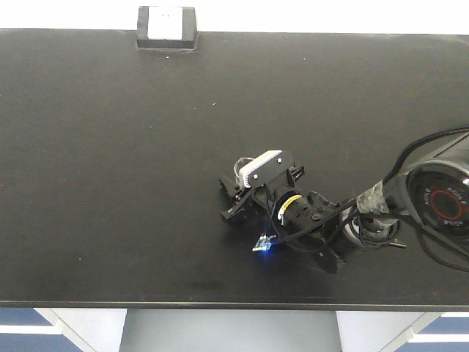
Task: Grab beaker and place in storage area
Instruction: 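Extend the right arm and lower the beaker onto the bench center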
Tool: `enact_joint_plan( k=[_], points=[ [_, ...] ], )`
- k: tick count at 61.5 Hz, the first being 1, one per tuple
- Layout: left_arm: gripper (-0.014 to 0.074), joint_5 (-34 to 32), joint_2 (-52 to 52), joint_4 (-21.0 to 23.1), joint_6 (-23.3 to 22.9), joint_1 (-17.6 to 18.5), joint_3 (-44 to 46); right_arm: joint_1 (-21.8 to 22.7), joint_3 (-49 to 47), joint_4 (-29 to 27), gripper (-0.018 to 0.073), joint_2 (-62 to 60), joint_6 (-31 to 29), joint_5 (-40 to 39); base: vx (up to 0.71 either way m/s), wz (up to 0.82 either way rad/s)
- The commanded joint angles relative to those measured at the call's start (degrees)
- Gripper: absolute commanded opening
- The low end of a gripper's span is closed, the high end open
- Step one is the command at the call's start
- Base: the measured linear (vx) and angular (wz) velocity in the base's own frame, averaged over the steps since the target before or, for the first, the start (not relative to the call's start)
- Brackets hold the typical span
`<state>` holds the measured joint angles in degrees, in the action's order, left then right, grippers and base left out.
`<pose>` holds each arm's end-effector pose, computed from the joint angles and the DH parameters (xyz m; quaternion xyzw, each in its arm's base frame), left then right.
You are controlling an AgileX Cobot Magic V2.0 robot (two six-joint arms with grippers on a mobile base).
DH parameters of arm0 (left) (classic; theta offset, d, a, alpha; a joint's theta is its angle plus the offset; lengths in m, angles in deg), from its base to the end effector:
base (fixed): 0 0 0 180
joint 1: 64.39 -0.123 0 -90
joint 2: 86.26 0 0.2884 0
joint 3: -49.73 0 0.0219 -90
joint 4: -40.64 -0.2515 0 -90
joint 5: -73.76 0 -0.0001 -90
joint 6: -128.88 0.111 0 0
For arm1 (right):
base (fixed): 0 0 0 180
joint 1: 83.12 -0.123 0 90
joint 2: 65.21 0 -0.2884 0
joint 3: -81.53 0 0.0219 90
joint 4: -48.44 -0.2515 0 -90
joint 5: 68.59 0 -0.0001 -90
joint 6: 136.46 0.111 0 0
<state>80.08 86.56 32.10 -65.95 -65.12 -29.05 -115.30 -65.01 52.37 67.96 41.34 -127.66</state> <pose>0.0741 0.0028 0.1942 -0.0501 0.7189 -0.0281 0.6928 0.3201 0.2092 0.0601 -0.2685 0.7609 0.1656 0.5670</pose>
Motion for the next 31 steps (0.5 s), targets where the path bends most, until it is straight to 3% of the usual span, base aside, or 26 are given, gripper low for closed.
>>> enact_joint_plan(
  k=[1,22,31],
  points=[
    [-0.0008,-4.84,1.09,0.32,-0.34,0.36,-1.25,-0.01,-1.19,-0.11,-0.0003,-2.18,-0.41,-6.29,0.0,0.0],
    [-0.0008,-4.84,1.09,0.32,-0.34,0.36,-1.25,-0.01,-1.19,-0.11,0.0004,1.73,-0.2,-13.91,0.0,0.0],
    [-0.0008,-4.84,1.09,0.32,-0.34,0.36,-1.25,-0.01,-1.19,0.71,0.0052,1.73,-0.22,-13.96,0.0,0.0]
  ],
)
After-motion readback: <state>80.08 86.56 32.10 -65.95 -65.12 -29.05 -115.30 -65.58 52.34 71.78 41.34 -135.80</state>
